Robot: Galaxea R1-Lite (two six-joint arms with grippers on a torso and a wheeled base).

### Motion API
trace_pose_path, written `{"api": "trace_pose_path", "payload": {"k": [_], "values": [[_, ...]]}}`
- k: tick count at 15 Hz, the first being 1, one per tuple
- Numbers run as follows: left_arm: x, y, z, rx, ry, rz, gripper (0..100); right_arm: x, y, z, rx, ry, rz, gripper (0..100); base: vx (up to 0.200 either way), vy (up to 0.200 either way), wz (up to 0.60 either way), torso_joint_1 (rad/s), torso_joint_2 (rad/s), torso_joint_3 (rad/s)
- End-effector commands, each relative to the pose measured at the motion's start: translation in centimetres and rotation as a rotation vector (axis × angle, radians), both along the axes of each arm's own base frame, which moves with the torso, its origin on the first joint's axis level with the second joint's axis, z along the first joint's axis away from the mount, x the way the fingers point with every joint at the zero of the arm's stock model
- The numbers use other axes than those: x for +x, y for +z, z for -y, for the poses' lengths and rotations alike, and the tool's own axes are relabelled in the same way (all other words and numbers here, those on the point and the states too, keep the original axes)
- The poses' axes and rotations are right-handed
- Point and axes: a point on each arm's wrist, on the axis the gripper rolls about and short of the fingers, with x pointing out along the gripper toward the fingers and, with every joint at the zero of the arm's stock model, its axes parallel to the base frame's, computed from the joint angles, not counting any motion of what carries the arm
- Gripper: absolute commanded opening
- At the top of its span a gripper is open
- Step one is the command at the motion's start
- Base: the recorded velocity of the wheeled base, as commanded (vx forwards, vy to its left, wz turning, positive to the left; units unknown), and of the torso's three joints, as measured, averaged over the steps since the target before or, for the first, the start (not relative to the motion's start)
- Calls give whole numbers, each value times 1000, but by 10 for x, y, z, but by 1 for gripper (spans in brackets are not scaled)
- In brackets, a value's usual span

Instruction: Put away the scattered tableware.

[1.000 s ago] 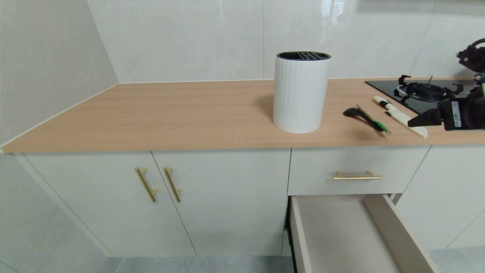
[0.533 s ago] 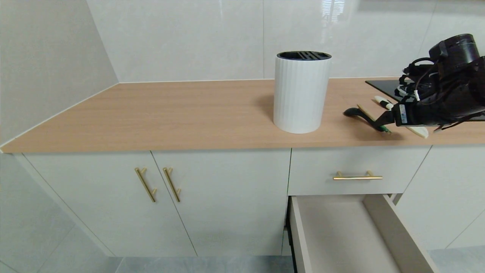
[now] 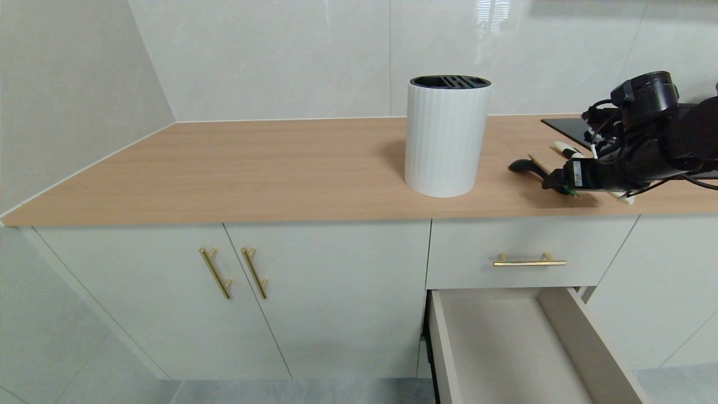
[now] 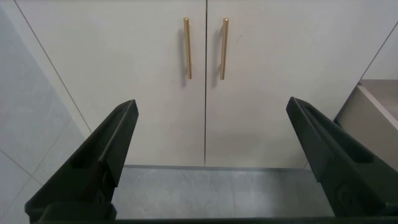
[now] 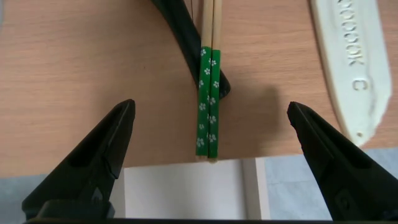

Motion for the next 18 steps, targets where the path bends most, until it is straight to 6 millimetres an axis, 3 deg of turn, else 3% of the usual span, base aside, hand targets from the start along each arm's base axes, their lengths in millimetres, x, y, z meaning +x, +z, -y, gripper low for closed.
{"api": "trace_pose_path", "payload": {"k": [1, 12, 13, 18], "values": [[0, 0, 0, 1, 1, -2, 100, 3, -5, -1, -1, 1, -11, 100, 0, 0, 0, 0, 0, 0], [0, 0, 0, -1, 1, -2, 100, 7, -11, -5, -6, 10, -27, 100, 0, 0, 0, 0, 0, 0], [0, 0, 0, -1, 1, -2, 100, 7, -11, -5, -5, 9, -27, 0, 0, 0, 0, 0, 0, 0], [0, 0, 0, 1, 1, -2, 100, 5, -9, -5, -6, 6, -23, 0, 0, 0, 0, 0, 0, 0]]}}
